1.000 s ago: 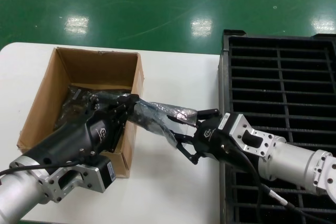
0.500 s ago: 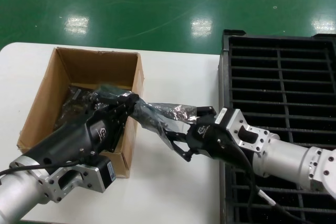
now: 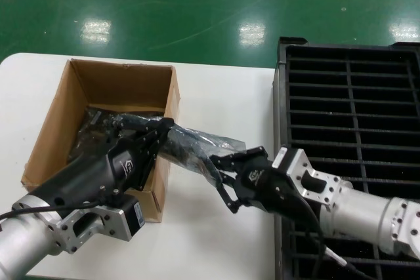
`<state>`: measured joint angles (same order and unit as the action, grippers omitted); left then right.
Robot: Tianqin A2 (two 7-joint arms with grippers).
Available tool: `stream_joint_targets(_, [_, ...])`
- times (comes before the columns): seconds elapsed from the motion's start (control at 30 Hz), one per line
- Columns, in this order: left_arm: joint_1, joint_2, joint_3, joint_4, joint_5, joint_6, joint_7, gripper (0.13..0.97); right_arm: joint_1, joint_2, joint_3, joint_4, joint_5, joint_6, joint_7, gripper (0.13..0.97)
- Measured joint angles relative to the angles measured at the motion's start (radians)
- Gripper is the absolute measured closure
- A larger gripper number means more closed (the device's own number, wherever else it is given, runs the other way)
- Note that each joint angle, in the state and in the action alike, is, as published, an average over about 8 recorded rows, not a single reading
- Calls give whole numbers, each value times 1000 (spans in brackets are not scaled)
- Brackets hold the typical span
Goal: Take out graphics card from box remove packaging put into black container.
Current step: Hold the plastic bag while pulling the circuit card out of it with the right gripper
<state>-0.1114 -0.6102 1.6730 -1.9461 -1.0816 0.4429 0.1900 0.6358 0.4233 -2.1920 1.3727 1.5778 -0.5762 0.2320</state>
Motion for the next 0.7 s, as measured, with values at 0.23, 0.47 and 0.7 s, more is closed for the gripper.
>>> stream_joint_targets(0.23, [0, 0, 0, 0, 0, 0, 0, 957, -47, 19, 30, 45, -30, -5, 25, 949])
stream_joint_targets(0.47, [0, 0, 0, 0, 0, 0, 0, 957, -67, 17, 51, 63, -66, -6, 51, 959])
stream_joint_targets(0.7, [0, 0, 0, 0, 0, 0, 0, 957, -72, -2, 66, 64, -98, -5, 75, 956])
